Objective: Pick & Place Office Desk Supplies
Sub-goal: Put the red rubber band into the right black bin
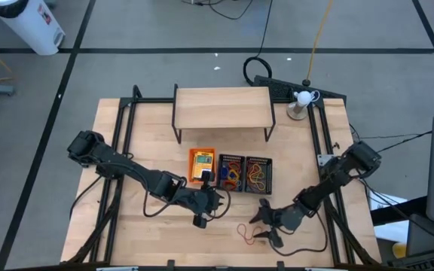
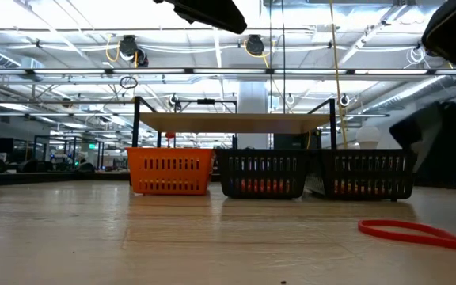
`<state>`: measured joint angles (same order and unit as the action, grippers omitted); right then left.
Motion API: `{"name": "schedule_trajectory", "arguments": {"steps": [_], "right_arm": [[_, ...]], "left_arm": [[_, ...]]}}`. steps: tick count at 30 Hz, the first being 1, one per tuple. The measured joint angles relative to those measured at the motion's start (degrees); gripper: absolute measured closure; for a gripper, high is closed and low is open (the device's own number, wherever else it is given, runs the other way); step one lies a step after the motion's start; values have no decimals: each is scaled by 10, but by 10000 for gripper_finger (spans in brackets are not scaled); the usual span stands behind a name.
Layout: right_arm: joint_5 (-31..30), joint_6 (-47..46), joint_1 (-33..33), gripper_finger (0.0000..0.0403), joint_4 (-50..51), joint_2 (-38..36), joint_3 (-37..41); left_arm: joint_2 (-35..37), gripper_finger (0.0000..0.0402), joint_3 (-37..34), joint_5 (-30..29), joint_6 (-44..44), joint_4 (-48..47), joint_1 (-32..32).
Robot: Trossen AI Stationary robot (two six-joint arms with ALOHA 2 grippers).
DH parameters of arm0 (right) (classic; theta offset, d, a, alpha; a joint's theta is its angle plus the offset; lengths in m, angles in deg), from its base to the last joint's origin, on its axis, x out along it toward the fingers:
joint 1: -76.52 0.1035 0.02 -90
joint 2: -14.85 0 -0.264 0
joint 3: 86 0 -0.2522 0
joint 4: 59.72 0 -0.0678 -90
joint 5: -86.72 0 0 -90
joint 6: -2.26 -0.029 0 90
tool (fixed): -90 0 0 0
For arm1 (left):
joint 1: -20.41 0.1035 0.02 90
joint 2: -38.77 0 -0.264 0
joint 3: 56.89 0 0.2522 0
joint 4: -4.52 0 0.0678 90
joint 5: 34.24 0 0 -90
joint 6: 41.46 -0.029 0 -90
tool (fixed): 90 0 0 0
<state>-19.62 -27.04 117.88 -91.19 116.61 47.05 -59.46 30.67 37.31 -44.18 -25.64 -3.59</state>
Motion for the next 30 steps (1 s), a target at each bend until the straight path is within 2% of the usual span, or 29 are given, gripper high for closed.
{"name": "schedule_trajectory", "arguments": {"steps": [10,30], "right_arm": [[16,1,-1,156,47,15,0],[1,106,-23,160,150,14,-1]], "left_arm": [[0,314,0,0,0,0,0],[0,314,0,-1,0,0,0]]}}
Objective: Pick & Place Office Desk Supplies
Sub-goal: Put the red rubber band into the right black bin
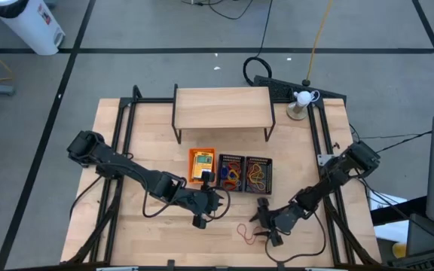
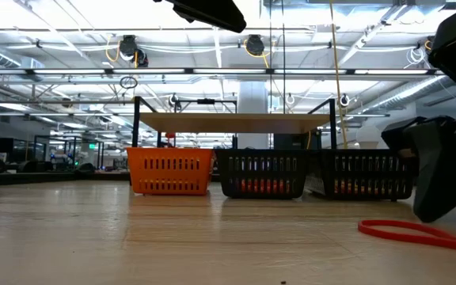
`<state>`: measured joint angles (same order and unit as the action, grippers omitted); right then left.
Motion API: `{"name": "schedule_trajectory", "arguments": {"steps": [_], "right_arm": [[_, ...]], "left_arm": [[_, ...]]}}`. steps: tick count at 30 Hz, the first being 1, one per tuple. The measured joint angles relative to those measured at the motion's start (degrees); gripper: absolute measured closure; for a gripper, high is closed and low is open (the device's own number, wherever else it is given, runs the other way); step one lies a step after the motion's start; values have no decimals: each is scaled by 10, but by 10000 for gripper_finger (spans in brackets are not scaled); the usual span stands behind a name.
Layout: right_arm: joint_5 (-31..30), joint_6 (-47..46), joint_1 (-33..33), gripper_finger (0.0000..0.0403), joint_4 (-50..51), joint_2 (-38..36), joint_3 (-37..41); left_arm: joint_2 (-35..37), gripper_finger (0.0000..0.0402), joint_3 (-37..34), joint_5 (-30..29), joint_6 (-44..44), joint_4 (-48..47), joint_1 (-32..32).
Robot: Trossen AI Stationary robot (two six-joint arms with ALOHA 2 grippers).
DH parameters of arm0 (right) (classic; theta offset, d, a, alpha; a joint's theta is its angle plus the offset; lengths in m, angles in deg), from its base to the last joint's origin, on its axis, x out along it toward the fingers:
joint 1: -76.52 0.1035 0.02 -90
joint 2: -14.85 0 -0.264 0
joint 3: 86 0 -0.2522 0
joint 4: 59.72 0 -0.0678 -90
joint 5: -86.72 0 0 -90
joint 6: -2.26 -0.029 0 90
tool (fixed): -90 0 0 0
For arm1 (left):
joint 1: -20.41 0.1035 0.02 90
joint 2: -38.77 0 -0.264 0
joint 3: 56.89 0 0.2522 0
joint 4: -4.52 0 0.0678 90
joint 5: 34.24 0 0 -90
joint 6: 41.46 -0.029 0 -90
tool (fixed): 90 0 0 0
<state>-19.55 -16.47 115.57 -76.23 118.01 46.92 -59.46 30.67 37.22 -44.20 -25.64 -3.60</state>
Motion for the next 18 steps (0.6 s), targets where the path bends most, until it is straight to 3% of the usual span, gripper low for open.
{"name": "schedule_trajectory", "arguments": {"steps": [18], "right_arm": [[-2,-1,-20,267,67,1,1]], "left_arm": [[0,314,0,0,0,0,0]]}}
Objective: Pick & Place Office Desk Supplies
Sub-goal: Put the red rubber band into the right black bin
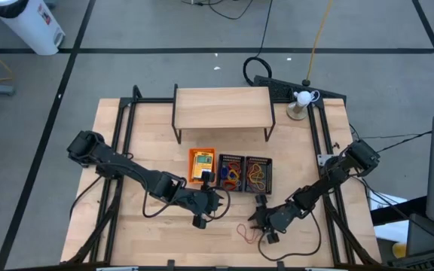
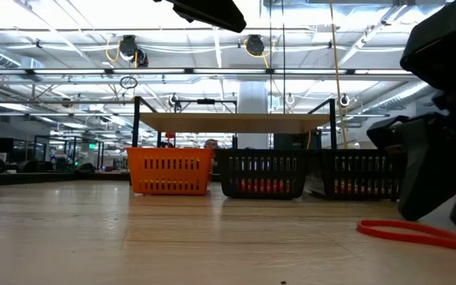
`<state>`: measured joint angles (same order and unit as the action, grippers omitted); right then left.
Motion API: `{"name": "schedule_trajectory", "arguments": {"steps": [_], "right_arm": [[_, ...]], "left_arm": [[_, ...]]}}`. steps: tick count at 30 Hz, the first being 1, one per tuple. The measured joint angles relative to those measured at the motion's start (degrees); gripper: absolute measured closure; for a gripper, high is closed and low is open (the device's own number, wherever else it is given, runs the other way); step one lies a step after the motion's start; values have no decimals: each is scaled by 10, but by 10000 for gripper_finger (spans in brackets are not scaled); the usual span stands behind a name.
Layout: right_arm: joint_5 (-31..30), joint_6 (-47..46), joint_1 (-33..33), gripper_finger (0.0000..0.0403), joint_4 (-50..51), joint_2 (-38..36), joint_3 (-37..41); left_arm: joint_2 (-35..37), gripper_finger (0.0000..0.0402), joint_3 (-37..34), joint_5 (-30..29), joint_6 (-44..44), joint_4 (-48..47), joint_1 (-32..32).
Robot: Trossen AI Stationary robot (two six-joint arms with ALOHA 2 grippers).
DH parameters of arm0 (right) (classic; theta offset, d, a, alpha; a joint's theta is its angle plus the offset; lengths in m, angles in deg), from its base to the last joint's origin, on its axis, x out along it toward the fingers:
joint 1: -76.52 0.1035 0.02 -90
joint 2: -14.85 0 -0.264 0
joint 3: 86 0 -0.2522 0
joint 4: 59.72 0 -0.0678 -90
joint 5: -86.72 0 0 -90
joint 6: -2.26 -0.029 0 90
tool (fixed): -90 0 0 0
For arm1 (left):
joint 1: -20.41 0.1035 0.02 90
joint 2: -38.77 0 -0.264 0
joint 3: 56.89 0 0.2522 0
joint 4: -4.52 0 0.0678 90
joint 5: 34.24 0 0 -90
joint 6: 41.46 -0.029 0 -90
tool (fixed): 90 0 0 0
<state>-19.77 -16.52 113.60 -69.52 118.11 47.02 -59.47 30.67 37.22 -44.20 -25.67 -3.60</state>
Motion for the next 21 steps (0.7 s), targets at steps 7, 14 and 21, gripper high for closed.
{"name": "schedule_trajectory", "arguments": {"steps": [7,14,21], "right_arm": [[-3,-18,-1,367,0,0,0],[-3,-24,-1,400,-65,1,0],[87,-42,0,379,-196,5,3]], "left_arm": [[0,314,0,0,0,0,0],[0,314,0,0,2,-1,0],[0,314,0,0,2,-3,0]]}}
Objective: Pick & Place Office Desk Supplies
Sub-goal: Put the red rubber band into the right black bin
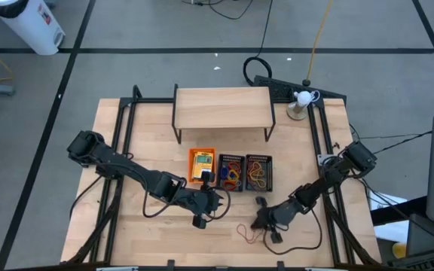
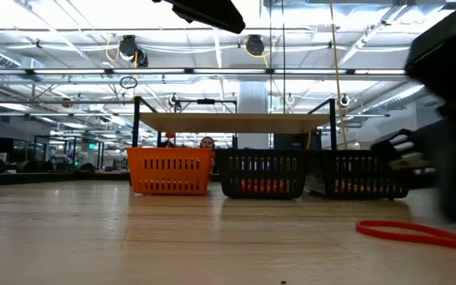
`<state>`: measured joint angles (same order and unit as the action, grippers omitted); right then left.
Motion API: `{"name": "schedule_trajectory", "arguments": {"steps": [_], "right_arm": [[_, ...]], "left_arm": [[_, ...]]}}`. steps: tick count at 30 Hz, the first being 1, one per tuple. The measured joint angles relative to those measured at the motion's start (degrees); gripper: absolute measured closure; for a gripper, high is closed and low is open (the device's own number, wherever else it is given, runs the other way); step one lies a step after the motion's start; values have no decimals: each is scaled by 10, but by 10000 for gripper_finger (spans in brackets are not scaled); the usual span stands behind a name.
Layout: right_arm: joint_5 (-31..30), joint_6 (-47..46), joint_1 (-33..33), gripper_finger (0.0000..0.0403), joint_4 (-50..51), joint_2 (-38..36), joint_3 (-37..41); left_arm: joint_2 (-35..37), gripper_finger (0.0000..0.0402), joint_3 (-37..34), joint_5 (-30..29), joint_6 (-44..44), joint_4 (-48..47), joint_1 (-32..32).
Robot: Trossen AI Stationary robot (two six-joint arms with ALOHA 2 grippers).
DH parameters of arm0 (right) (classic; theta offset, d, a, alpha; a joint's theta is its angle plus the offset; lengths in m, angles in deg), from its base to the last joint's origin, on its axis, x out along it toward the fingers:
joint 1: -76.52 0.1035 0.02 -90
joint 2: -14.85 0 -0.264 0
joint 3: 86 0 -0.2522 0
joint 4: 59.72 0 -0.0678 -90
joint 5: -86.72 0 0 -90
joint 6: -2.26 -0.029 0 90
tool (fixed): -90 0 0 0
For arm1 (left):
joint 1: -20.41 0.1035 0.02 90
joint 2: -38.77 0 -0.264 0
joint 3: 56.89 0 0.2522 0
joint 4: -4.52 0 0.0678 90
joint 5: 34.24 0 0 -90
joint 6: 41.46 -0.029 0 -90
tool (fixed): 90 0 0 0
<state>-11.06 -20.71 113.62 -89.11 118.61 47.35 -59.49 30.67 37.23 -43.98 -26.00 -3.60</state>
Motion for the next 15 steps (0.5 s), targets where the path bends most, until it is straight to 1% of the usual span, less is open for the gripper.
{"name": "schedule_trajectory", "arguments": {"steps": [3,8,15], "right_arm": [[34,-28,2,358,-30,-2,-1],[36,-31,8,305,-30,-2,-1],[36,7,16,222,-11,-3,-2]], "left_arm": [[0,314,0,0,0,-6,0],[0,314,0,0,0,-12,0],[0,314,0,0,13,-11,0]]}}
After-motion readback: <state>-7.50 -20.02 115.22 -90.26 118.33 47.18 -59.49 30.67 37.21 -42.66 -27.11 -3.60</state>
